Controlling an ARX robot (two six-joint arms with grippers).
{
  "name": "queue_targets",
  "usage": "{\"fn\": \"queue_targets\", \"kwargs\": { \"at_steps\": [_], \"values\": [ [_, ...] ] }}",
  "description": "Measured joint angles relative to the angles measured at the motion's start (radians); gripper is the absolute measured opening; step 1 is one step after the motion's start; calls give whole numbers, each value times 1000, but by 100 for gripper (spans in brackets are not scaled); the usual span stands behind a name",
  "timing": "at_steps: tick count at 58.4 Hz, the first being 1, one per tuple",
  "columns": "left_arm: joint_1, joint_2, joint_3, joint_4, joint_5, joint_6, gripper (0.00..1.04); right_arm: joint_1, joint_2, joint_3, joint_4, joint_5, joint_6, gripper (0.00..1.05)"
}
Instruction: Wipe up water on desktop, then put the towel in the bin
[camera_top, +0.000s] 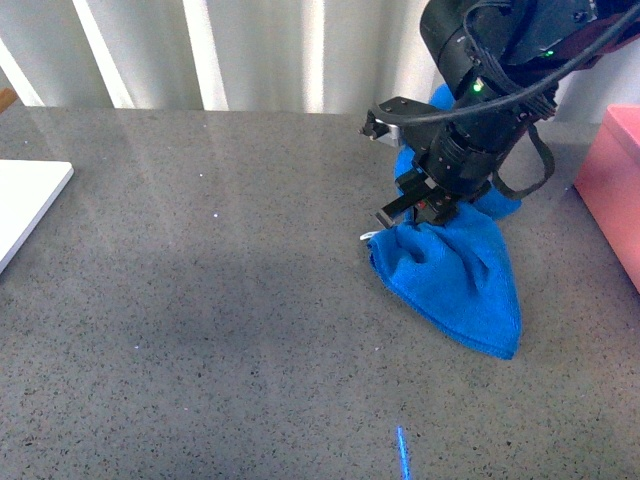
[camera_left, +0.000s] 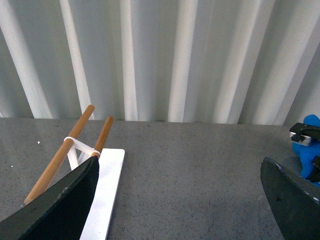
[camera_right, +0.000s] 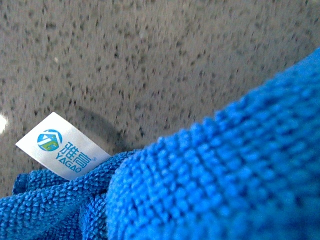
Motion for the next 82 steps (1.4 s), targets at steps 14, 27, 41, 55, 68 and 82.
{"fn": "queue_targets", "kwargs": {
  "at_steps": [14,27,41,55,68,82],
  "values": [
    [0,0,0,0,0,0,98,57,-12,-6,1,-14,-2,7],
    [0,0,0,0,0,0,98,119,-92,-110,-19,-72,34,7],
    [0,0,0,0,0,0,98,138,-301,-285,45,-100,98,7],
    [0,0,0,0,0,0,98,106,-553,-270,-101,23,124,7],
    [0,0,0,0,0,0,98,-5,-699,-92,-246,216,119,7],
    [0,0,0,0,0,0,98,-165,-765,-9,-399,371,136,7]
  ]
}}
